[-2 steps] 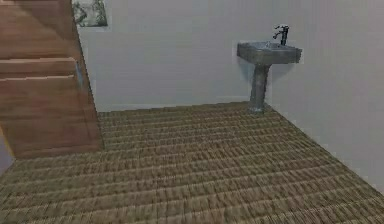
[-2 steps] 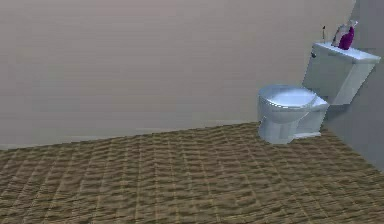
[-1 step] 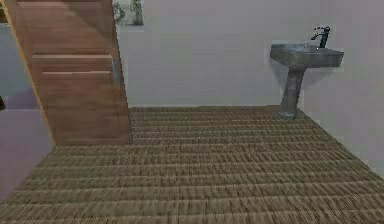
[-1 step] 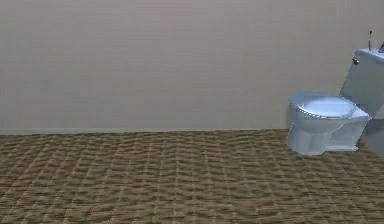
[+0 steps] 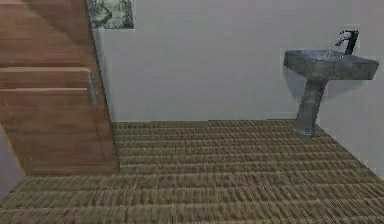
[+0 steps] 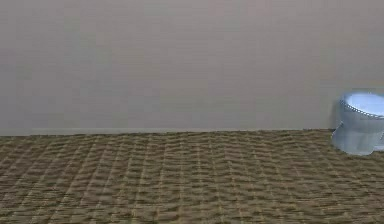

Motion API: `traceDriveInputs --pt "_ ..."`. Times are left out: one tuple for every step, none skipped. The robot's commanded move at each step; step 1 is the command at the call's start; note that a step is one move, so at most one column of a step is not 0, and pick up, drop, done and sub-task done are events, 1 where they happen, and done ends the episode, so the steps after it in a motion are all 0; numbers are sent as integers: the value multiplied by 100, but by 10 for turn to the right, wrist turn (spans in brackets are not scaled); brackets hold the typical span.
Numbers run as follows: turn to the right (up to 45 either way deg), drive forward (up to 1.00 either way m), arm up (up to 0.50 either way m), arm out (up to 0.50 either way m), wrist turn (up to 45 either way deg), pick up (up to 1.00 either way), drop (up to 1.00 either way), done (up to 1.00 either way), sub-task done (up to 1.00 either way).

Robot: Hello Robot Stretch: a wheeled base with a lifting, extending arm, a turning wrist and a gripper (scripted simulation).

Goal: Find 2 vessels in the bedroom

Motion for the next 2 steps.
traceDriveInputs --pt "-360 0 0 0 0 0 0 0 0" --pt "0 75 0 0 0 0 0 0 0"
